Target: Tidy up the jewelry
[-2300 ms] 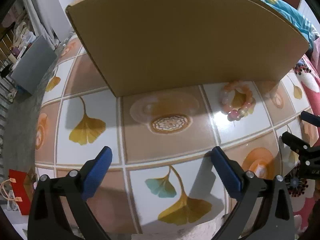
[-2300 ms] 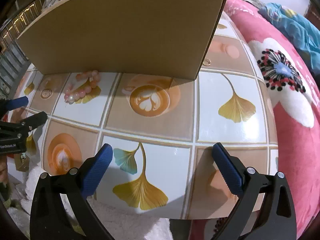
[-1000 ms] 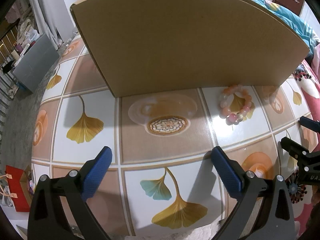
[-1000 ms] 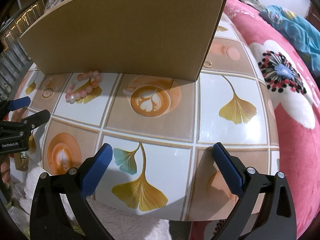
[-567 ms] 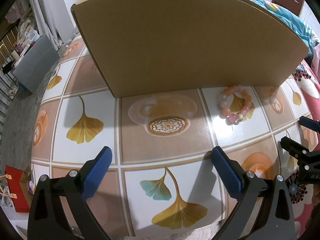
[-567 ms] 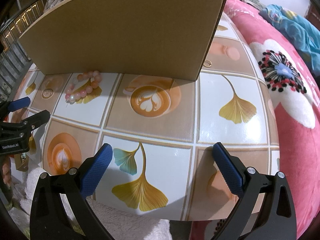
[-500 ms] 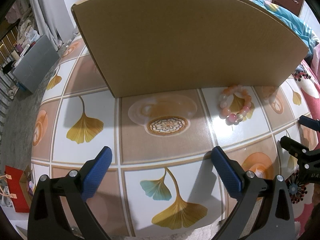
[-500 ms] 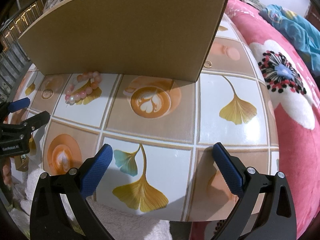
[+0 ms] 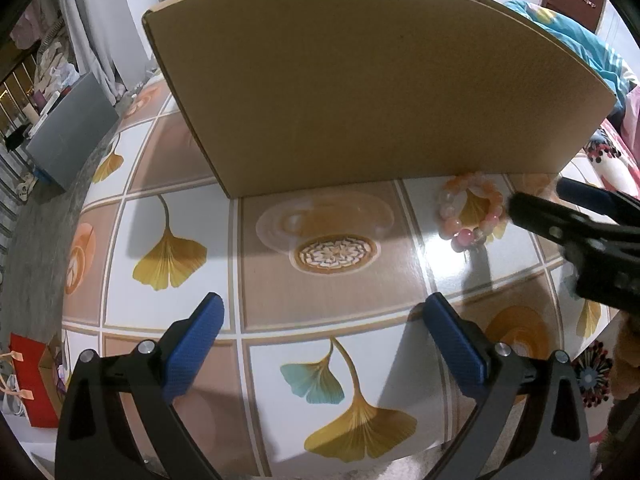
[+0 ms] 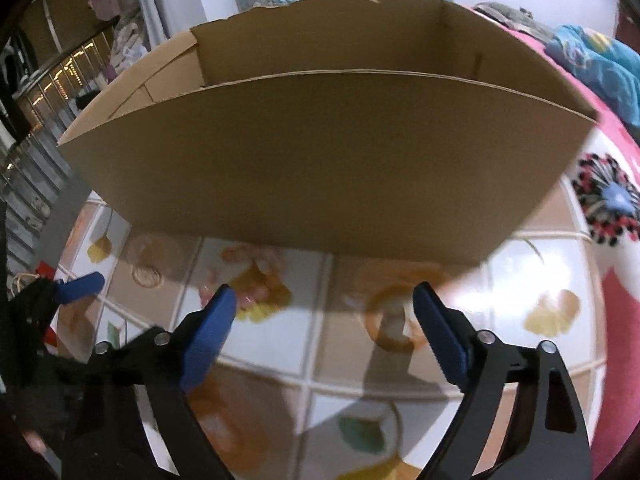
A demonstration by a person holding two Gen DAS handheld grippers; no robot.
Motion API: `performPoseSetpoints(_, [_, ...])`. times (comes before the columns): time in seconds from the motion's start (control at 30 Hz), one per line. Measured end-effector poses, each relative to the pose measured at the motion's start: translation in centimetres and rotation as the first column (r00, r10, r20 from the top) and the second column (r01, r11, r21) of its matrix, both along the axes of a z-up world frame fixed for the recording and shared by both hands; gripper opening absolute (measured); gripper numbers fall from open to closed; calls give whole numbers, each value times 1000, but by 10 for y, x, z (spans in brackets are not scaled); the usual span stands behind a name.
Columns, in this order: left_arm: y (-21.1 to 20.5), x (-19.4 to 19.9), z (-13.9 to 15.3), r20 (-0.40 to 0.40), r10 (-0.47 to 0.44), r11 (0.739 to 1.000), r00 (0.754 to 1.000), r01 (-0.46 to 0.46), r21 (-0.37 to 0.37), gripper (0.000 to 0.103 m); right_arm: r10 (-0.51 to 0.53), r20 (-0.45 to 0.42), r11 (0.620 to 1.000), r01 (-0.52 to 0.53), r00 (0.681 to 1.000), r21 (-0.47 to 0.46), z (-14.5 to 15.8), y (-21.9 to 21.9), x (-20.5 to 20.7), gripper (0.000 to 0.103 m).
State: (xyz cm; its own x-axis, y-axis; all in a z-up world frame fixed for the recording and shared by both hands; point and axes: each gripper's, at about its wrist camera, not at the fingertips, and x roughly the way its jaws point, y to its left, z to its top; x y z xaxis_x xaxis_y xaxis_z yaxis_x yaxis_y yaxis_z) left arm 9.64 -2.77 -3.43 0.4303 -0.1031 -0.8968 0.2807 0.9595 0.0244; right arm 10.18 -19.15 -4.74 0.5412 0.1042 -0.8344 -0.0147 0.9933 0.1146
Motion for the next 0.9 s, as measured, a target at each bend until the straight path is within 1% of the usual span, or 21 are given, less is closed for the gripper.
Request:
performPoseSetpoints(0.07, [0, 0, 0, 0, 0, 1000, 1000, 0, 0, 99, -5, -2, 1000, 5, 1000, 3, -3, 6, 7, 74])
performPoseSetpoints(0.13, [1, -1, 0, 1, 0, 1000, 1000, 0, 0, 99, -8, -4, 1000, 8, 1000, 0, -6, 10, 12, 71])
performPoseSetpoints(0.27, [1, 0, 0, 2, 0, 1000, 1000, 0, 0, 99, -4, 16, 997, 5, 1000, -76, -7, 21, 16, 62])
performPoseSetpoints(0.33, [0, 0, -1, 0, 1, 1000, 1000, -1, 0, 99, 6, 18, 994, -4, 1000, -111, -8, 26, 17, 60])
performPoseSetpoints(0.43, [1, -1, -1, 2, 1, 1000, 1000, -1, 0, 99, 14, 21, 993, -12, 1000, -114, -8, 28, 12, 56])
performPoseSetpoints(0.9, [1, -2, 0, 6, 1, 1000, 1000, -1, -2, 99, 32, 15, 991, -30, 999, -127, -7, 31, -5, 55])
